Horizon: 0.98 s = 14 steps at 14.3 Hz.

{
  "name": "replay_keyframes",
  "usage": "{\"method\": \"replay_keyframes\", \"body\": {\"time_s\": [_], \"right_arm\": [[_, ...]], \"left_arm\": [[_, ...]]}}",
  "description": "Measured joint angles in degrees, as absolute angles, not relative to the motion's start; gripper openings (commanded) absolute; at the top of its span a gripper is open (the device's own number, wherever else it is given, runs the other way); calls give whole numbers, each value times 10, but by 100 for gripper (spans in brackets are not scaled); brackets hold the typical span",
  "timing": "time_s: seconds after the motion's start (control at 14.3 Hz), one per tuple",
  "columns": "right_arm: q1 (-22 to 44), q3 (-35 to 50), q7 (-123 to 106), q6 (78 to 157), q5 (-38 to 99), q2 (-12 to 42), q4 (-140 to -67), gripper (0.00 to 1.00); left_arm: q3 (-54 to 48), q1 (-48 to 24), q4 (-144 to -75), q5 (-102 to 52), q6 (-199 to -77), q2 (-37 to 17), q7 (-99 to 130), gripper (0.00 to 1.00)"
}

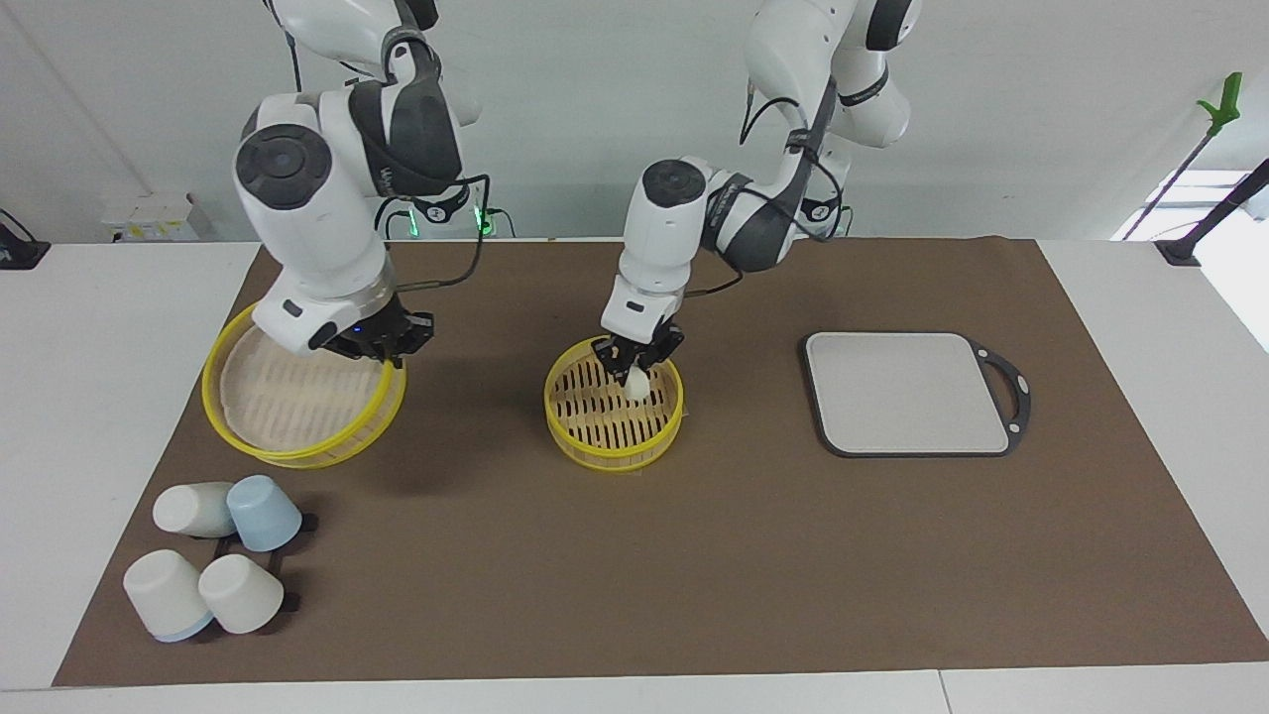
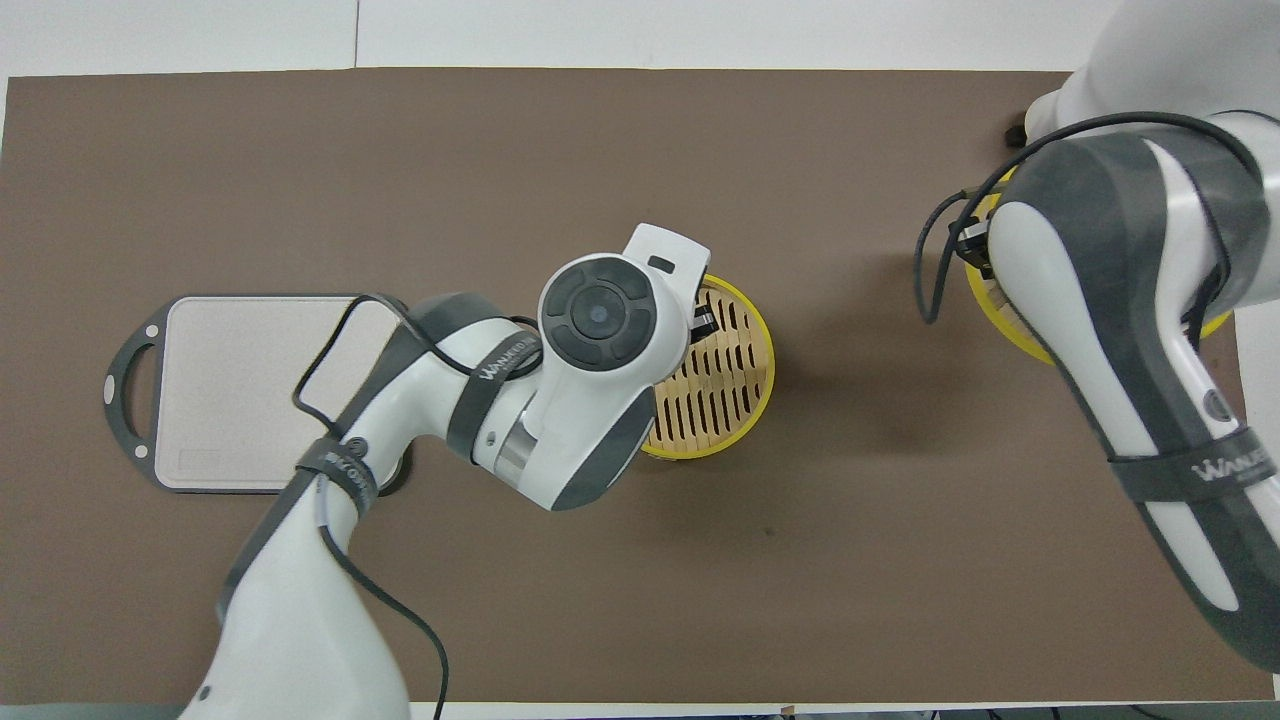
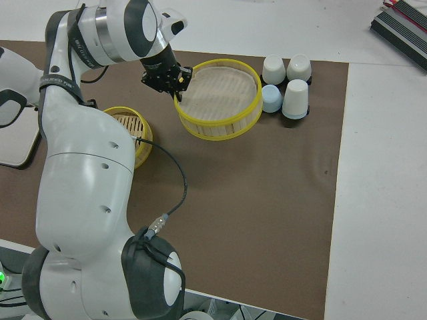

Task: Place bun in steamer
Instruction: 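Lower the bun into the open steamer with the left gripper and release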

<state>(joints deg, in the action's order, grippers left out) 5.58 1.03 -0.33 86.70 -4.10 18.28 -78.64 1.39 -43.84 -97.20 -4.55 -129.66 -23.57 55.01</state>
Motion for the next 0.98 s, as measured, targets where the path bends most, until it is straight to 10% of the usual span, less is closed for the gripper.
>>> {"method": "replay_keyframes", "body": {"time_s": [0.21,0.42,0.98], "right_arm": [[36,10,-14,869,-41,183,-790,0],[37,12,-14,882,-41,183,-791,0],[42,17,-3,904,-40,183,-793,0]], "left_arm": [[18,-440,-977,-40,-1329,-265,550,37],[20,-440,-987,-38,-1334,-265,550,100],[26,-393,-981,-38,-1206,-181,552,100]]}}
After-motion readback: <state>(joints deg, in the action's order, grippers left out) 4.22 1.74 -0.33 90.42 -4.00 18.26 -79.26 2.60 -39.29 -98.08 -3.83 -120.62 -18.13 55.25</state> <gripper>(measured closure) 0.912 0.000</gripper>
